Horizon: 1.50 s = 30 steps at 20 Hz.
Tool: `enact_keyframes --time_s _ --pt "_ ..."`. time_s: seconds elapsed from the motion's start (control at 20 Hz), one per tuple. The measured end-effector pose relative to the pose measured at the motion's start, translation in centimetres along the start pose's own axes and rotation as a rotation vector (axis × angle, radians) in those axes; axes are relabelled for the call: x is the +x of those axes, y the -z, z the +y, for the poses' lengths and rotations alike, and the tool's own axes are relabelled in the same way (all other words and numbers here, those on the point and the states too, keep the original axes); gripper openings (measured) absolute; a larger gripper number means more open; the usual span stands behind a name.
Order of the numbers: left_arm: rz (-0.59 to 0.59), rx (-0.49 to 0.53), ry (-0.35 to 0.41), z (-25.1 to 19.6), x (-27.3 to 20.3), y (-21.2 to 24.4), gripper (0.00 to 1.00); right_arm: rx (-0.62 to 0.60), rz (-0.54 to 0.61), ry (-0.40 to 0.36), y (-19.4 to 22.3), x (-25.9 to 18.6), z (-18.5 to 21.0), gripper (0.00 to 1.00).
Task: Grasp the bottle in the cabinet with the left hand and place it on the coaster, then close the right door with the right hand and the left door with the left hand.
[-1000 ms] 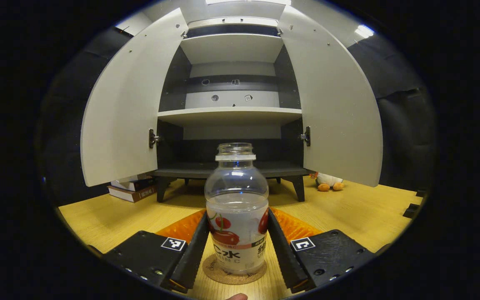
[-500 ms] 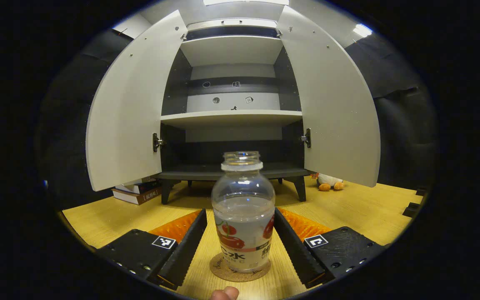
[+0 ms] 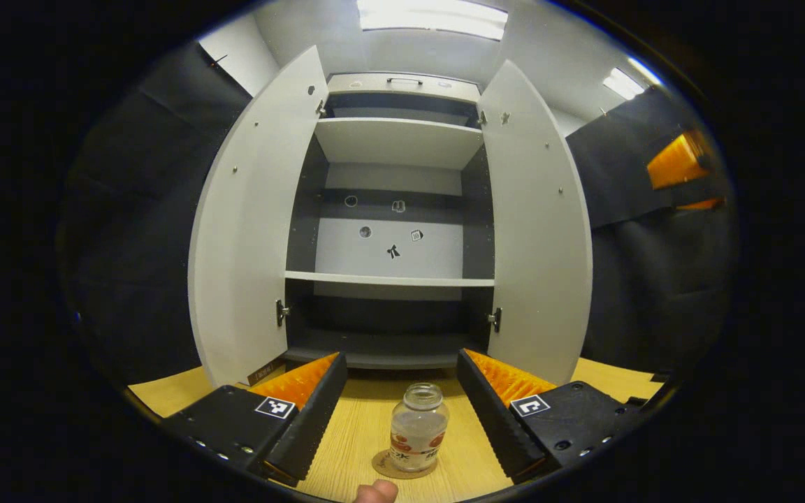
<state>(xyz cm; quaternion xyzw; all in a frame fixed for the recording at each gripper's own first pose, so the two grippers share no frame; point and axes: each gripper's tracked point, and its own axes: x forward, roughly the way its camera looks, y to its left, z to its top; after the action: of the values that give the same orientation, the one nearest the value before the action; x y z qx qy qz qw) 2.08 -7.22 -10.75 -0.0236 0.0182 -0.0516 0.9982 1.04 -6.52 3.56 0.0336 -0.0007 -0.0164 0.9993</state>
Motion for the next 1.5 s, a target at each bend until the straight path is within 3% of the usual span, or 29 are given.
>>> enact_keyframes --time_s 0.2,0.4,0.45,0.55,0.6,0.8,0.9,1.0,1.05,1.1,1.2,1.25,1.3,1.35,1.4,1.5 --pt "0.023 -0.056 0.028 0.6 -1.6 -4.4 0.95 -0.011 -0.065 0.032 -3.2 3.2 -2.9 0.95" --pt "-0.001 -0.057 -0.004 2.2 -2.3 -7.9 0.94 -0.032 -0.081 0.030 -6.4 7.4 -4.7 0.96" --pt "-0.007 -0.057 -0.009 2.5 -2.3 -8.5 0.97 -0.029 -0.087 0.022 -7.2 8.6 -5.0 0.97" --pt "-0.034 -0.049 -0.023 3.1 -2.6 -10.0 0.94 -0.025 -0.097 0.015 -8.4 10.9 -5.7 0.97" --pt "-0.041 -0.035 -0.032 3.5 -2.7 -10.3 0.98 -0.022 -0.096 0.020 -8.8 12.2 -6.1 0.96" --pt "-0.022 -0.030 -0.052 4.0 -3.1 -10.1 0.94 -0.010 -0.081 0.021 -9.2 16.4 -6.5 0.96" --pt "-0.003 -0.039 -0.065 4.4 -3.3 -9.5 0.97 -0.013 -0.065 0.012 -9.0 17.2 -6.0 0.95" --pt "0.007 -0.050 -0.091 4.5 -4.7 -9.5 0.94 0.009 -0.083 0.006 -9.3 17.4 -5.8 0.95" --pt "0.015 -0.057 -0.097 4.7 -5.2 -9.4 0.98 0.047 -0.077 -0.010 -9.1 17.2 -5.4 0.95" --pt "0.018 -0.061 -0.100 4.8 -5.3 -9.5 0.94 0.081 -0.066 -0.034 -8.9 17.2 -4.5 0.92" --pt "0.011 -0.049 -0.111 5.2 -5.3 -9.8 0.94 0.109 -0.050 -0.084 -8.3 17.1 -2.3 0.97" --pt "0.007 -0.041 -0.113 5.3 -5.3 -10.0 0.94 0.099 -0.053 -0.111 -8.2 16.8 -0.9 0.97" --pt "0.001 -0.035 -0.114 5.4 -5.3 -10.2 0.94 0.078 -0.060 -0.130 -8.2 16.8 0.5 0.91" --pt "-0.001 -0.034 -0.115 5.4 -5.3 -10.3 0.94 0.056 -0.064 -0.146 -8.1 16.9 2.1 0.96" --pt "-0.002 -0.035 -0.115 5.5 -5.3 -10.3 0.94 0.038 -0.065 -0.166 -8.1 17.1 3.6 0.92" --pt "0.006 -0.038 -0.127 6.1 -5.4 -10.1 0.94 0.016 -0.058 -0.207 -7.6 18.0 6.7 0.97"
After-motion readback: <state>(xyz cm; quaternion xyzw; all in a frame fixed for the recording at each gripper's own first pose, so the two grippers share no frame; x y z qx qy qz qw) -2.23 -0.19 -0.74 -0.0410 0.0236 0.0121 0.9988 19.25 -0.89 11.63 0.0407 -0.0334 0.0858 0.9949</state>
